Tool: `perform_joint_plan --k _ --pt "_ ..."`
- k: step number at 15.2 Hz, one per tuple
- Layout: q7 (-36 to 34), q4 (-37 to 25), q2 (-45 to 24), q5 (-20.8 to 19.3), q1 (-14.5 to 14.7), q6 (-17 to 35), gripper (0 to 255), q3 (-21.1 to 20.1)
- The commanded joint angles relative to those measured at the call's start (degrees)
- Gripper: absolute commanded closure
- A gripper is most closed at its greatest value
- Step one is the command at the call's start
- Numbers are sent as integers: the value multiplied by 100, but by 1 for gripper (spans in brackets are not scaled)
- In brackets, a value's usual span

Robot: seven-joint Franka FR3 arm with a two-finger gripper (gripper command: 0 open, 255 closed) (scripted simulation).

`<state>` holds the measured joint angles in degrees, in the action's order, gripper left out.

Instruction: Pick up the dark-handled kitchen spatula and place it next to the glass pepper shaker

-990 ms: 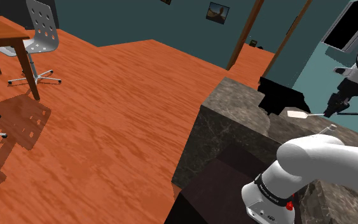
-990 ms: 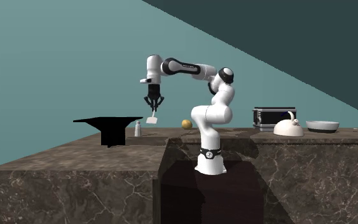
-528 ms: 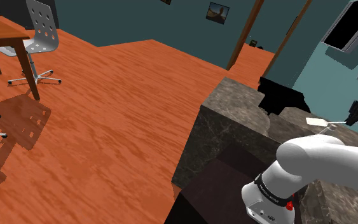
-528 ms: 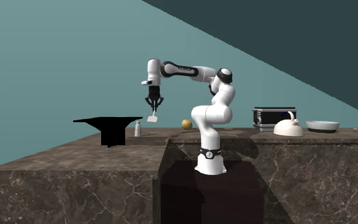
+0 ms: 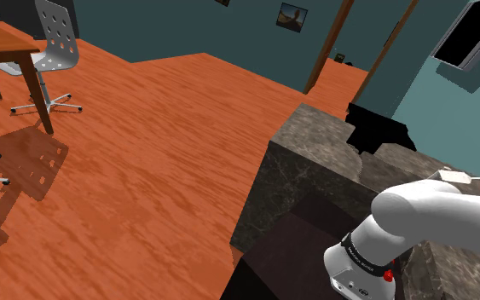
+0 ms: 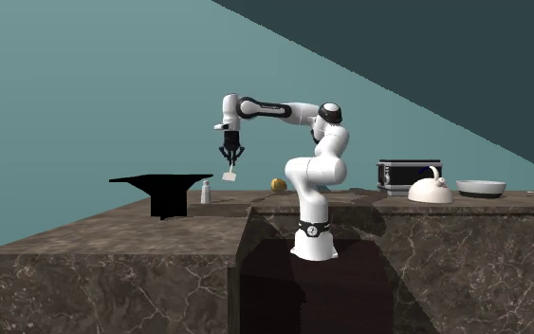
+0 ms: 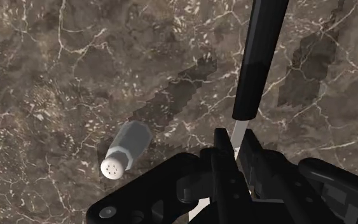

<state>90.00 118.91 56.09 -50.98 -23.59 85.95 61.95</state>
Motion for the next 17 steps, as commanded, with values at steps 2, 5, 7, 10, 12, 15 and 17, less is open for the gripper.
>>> perform_joint_plan --k 2,5,7,10,12,15,17 --pt "441 -546 -78 -172 214 -22 255 408" --pt "849 -1107 -131 -322 478 -48 255 808" --pt "1170 -1593 -159 -432 734 -79 255 1132" --pt "1107 -1402 -69 -528 693 68 255 1216" --pt "1069 -1282 -16 -591 669 167 255 1280" --pt "1012 -1110 61 -690 639 315 255 1382" --pt "975 -1003 111 -758 624 413 255 1455"
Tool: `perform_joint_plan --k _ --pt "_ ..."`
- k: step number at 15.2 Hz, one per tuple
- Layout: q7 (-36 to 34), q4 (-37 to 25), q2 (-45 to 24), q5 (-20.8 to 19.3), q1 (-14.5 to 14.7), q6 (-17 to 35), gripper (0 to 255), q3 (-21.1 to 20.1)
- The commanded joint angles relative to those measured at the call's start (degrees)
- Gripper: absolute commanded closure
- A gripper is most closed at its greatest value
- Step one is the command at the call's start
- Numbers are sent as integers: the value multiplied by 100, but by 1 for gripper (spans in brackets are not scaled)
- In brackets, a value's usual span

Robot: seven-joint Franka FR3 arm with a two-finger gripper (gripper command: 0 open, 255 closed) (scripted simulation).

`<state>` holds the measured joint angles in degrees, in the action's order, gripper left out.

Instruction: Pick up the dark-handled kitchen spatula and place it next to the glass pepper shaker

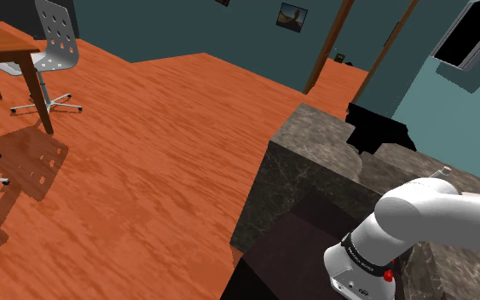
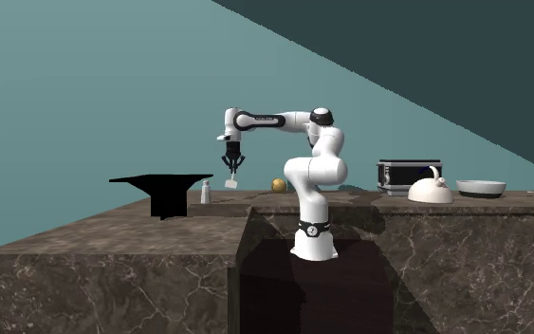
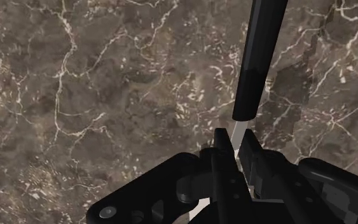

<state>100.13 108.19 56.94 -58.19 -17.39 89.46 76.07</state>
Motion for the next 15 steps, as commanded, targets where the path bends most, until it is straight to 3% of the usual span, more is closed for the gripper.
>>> perform_joint_plan --k 1,15 --pt "-57 120 49 -71 -3 111 255 81" --pt "-304 712 359 -608 -10 771 255 703"
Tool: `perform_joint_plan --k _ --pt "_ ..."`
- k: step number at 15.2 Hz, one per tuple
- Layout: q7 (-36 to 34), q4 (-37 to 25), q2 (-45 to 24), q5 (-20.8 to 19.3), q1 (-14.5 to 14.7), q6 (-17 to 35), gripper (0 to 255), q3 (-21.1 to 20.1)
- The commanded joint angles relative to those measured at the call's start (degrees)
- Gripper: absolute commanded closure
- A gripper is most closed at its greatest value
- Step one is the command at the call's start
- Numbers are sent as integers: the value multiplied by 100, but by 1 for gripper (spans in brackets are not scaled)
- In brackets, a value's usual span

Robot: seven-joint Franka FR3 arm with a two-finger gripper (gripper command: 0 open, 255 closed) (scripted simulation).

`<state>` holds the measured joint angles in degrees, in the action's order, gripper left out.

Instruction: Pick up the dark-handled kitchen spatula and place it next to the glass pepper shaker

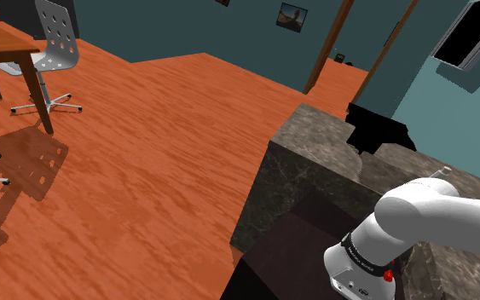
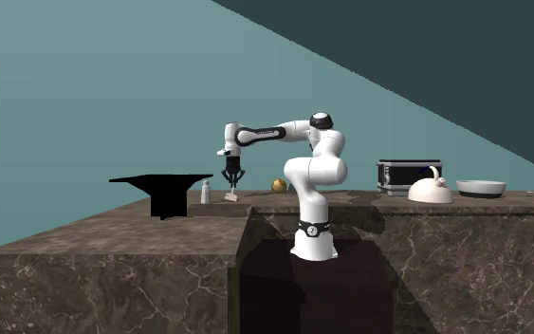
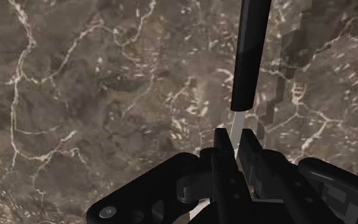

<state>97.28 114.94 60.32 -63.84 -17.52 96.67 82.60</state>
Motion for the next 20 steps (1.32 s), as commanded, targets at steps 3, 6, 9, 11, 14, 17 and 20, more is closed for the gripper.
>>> perform_joint_plan --k 3,6,9,11,14,17,20 --pt "-70 132 83 -170 22 186 255 203" --pt "-121 216 145 -300 47 320 255 361" --pt "-137 239 164 -341 56 359 255 409" --pt "-137 238 164 -341 56 359 255 410" --pt "-137 238 164 -341 56 359 255 410" --pt "-137 239 164 -341 56 359 0 409" --pt "-137 239 164 -341 56 359 0 409"
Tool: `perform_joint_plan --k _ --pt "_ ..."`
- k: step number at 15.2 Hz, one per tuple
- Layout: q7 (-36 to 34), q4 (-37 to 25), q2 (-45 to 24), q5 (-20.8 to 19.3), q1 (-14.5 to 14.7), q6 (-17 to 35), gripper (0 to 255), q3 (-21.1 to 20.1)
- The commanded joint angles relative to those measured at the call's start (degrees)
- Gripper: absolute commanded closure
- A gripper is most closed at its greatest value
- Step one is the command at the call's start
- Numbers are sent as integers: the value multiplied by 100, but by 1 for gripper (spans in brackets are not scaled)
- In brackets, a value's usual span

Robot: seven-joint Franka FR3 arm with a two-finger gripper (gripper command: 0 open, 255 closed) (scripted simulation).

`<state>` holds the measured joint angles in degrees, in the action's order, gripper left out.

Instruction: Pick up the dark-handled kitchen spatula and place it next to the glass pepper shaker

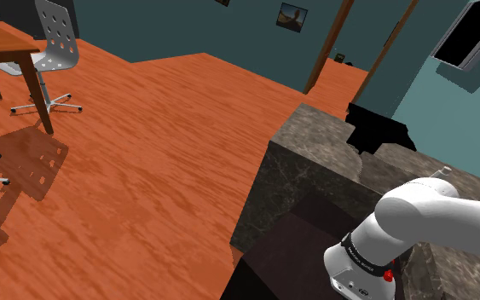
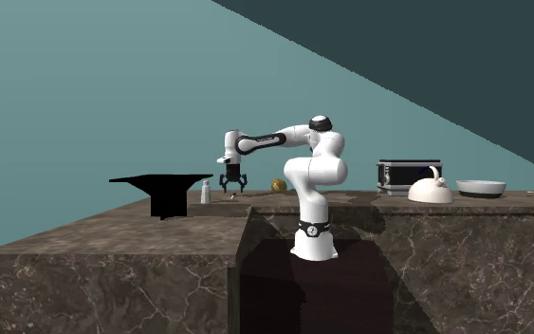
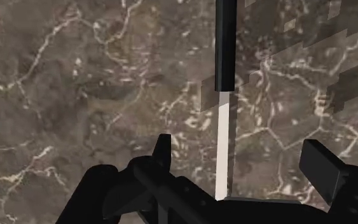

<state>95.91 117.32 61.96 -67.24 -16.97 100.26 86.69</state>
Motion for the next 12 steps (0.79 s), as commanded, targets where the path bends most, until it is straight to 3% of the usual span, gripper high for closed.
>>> perform_joint_plan --k 1,4,12 --pt "34 -53 -53 111 -28 -109 0 -138" --pt "129 -241 -200 410 -83 -421 0 -507" --pt "128 -241 -199 408 -82 -421 0 -507"
